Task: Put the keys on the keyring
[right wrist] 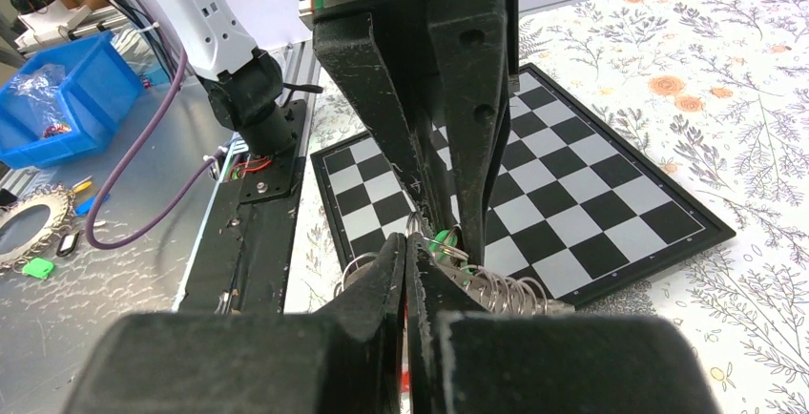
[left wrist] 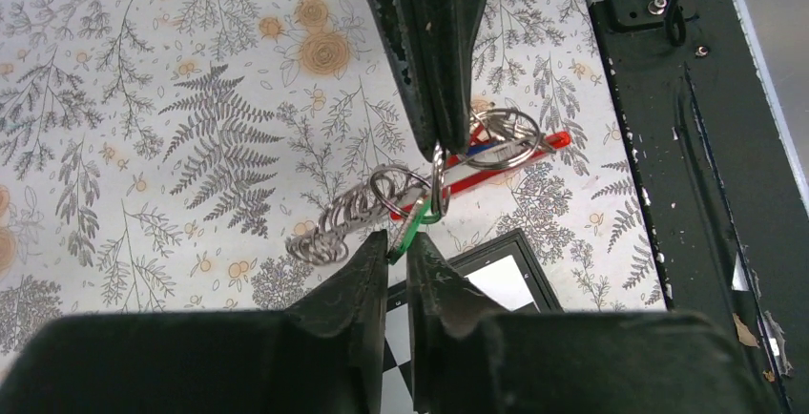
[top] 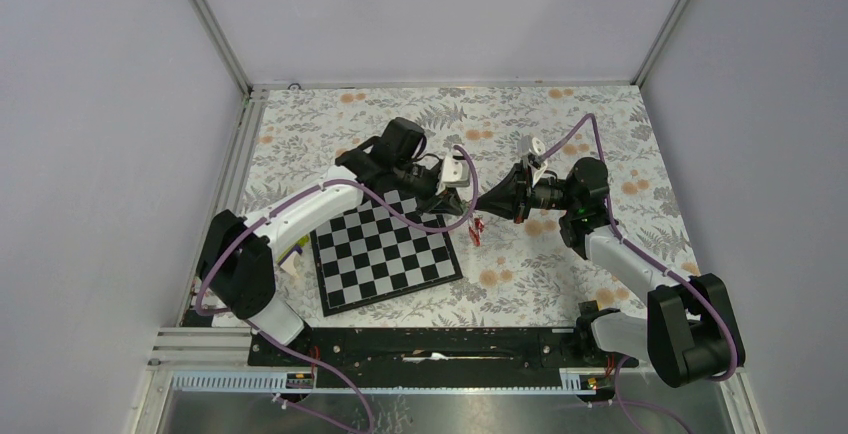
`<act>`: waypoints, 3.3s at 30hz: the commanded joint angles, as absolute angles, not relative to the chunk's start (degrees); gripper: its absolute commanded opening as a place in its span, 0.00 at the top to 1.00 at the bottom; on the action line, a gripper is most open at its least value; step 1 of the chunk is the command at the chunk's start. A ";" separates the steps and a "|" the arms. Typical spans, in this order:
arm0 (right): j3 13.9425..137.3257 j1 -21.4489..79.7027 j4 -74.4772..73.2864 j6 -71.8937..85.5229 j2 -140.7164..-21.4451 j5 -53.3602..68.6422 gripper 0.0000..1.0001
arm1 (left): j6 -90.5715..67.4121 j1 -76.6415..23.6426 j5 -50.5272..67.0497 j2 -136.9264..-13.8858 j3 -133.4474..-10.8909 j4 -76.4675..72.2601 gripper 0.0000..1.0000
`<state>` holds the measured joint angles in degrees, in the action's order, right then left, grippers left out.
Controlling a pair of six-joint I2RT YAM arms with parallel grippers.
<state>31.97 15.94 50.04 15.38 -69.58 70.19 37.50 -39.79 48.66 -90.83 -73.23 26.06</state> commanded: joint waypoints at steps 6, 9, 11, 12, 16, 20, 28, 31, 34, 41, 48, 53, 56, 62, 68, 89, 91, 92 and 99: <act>33.40 15.47 51.91 13.65 -69.01 71.48 1.00 | 37.06 -39.80 54.37 -91.11 -74.88 26.77 1.00; 33.40 15.38 51.58 13.30 -68.92 71.28 1.00 | 36.40 -39.80 54.16 -91.39 -74.84 27.73 1.00; 33.46 15.25 51.19 12.94 -68.93 71.13 1.00 | 35.50 -39.79 53.89 -91.47 -74.59 27.76 1.00; 33.40 15.29 50.97 12.72 -68.91 71.06 1.00 | 34.96 -39.77 53.69 -91.55 -74.49 27.81 1.00; 33.46 15.21 50.22 11.84 -68.91 70.71 1.00 | 33.14 -39.90 53.03 -91.88 -74.10 27.79 1.00; 33.41 15.21 49.39 11.03 -69.17 70.28 1.00 | 32.39 -40.69 52.56 -92.29 -74.10 27.75 1.00; 33.10 15.21 48.46 9.87 -69.64 69.43 1.00 | 33.07 -43.27 50.37 -92.67 -74.46 28.72 1.00; 32.72 15.29 49.26 10.28 -70.10 69.43 1.00 | 32.16 -43.49 50.04 -93.22 -75.72 28.78 1.00; 32.41 15.53 49.97 10.67 -70.72 69.43 1.00 | 30.82 -43.46 49.56 -94.05 -77.38 28.75 1.00; 32.37 15.82 50.10 10.64 -71.08 69.61 1.00 | 29.38 -43.49 45.58 -95.11 -79.46 28.74 1.00; 32.77 15.73 47.69 8.44 -70.01 69.37 1.00 | 29.58 -43.12 42.74 -94.24 -79.18 28.73 0.85; 32.97 15.75 46.67 7.67 -69.99 69.47 1.00 | 31.43 -42.30 41.31 -91.63 -77.59 28.71 0.62; 33.09 15.69 46.67 7.70 -70.22 69.69 1.00 | 33.19 -42.10 40.92 -89.60 -76.74 28.67 0.51; 33.20 15.71 46.58 7.70 -70.39 69.86 1.00 | 35.21 -41.94 39.85 -87.40 -76.59 28.65 0.42; 33.27 15.73 46.32 7.58 -70.62 69.96 1.00 | 34.35 -42.01 42.23 -87.01 -77.23 26.57 0.45; 33.31 15.78 45.80 7.21 -70.96 70.14 1.00 | 31.58 -41.98 47.58 -91.26 -80.11 26.27 0.77; 33.30 15.76 45.72 7.22 -70.90 70.09 1.00 | 31.55 -41.94 47.56 -91.39 -80.06 26.28 0.80; 33.25 15.74 45.71 7.20 -70.88 70.13 1.00 | 31.55 -41.94 47.56 -91.38 -79.99 26.21 0.81; 33.19 15.73 44.92 5.97 -70.76 69.55 1.00 | 32.18 -41.93 46.85 -91.19 -80.74 27.86 1.00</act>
<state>31.94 15.64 44.01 7.46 -71.24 69.65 31.35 -42.06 45.45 -91.24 -77.54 28.73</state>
